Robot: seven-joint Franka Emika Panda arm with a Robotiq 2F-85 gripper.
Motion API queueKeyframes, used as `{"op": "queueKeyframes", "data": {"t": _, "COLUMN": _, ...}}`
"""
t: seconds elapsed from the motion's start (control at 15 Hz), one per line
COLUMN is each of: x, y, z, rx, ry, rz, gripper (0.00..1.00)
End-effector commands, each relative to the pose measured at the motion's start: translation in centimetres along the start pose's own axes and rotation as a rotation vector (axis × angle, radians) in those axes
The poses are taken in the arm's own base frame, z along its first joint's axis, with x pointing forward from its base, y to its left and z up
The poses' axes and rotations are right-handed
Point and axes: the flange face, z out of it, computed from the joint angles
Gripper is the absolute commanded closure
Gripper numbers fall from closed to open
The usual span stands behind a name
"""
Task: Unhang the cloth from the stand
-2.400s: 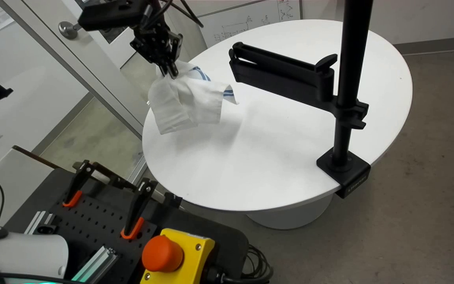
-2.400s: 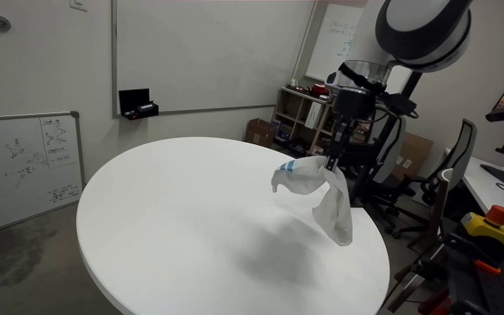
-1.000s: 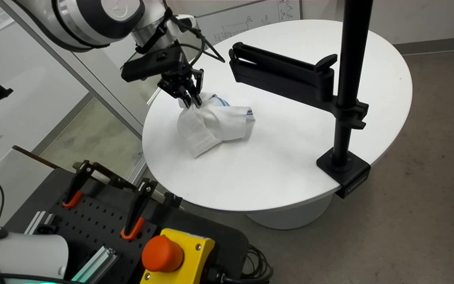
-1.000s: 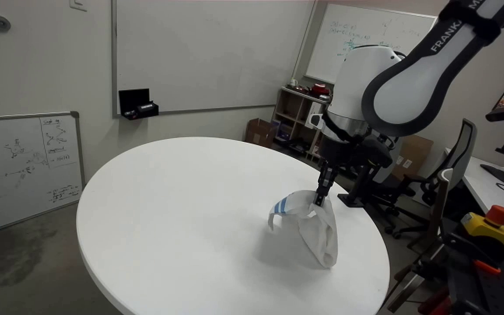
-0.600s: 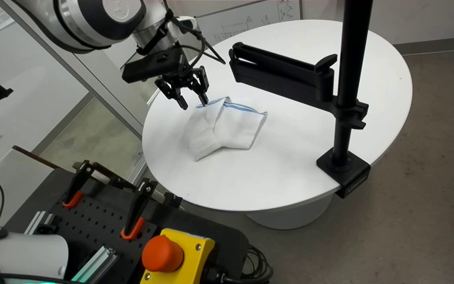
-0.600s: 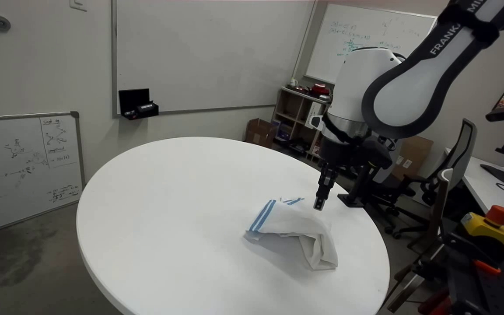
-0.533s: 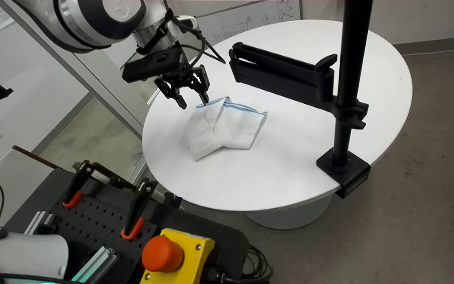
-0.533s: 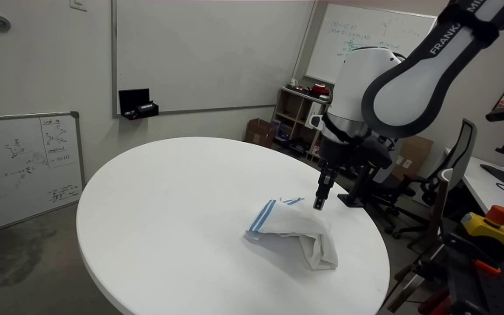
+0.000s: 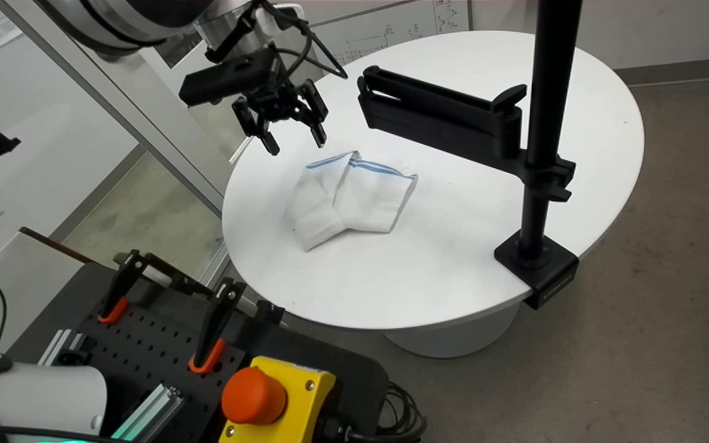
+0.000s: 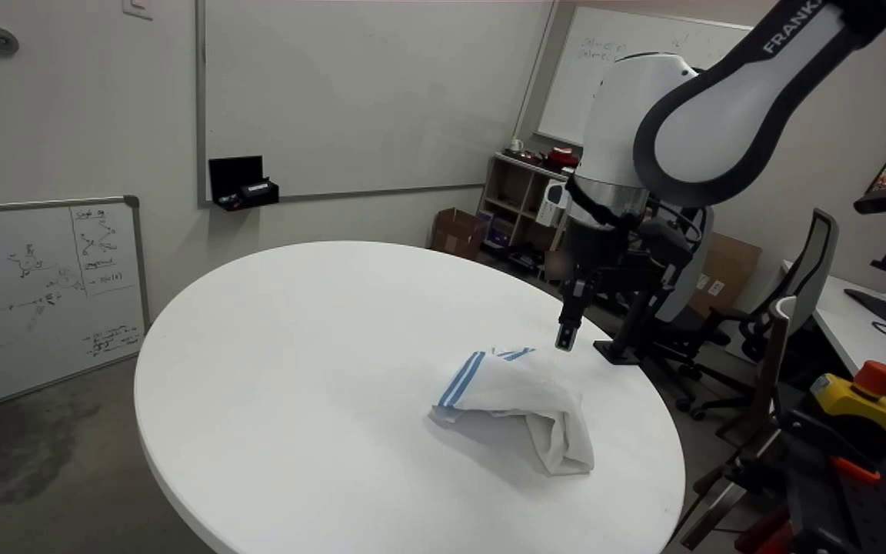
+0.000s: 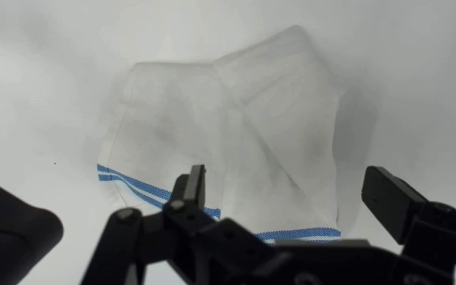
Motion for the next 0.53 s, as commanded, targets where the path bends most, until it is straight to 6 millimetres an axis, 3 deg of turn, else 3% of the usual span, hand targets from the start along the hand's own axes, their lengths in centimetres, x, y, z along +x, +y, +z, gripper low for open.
{"op": "queueKeyframes", "data": {"t": 0.0, "x": -0.4, "y": 0.0, "z": -4.1, "rx": 0.043, "ry": -0.028, "rz": 0.039, "gripper": 0.00}}
{"op": "queueKeyframes", "data": {"t": 0.13, "x": -0.8, "y": -0.2, "z": -7.1, "rx": 0.090, "ry": -0.024, "rz": 0.054, "gripper": 0.00}}
{"op": "queueKeyframes", "data": {"t": 0.2, "x": -0.1, "y": 0.0, "z": -4.0, "rx": 0.050, "ry": -0.030, "rz": 0.049, "gripper": 0.00}}
{"op": "queueKeyframes", "data": {"t": 0.33, "x": -0.2, "y": 0.0, "z": -6.4, "rx": 0.069, "ry": -0.020, "rz": 0.060, "gripper": 0.00}}
{"op": "queueKeyframes", "data": {"t": 0.47, "x": -0.4, "y": 0.0, "z": -7.2, "rx": 0.071, "ry": -0.015, "rz": 0.064, "gripper": 0.00}}
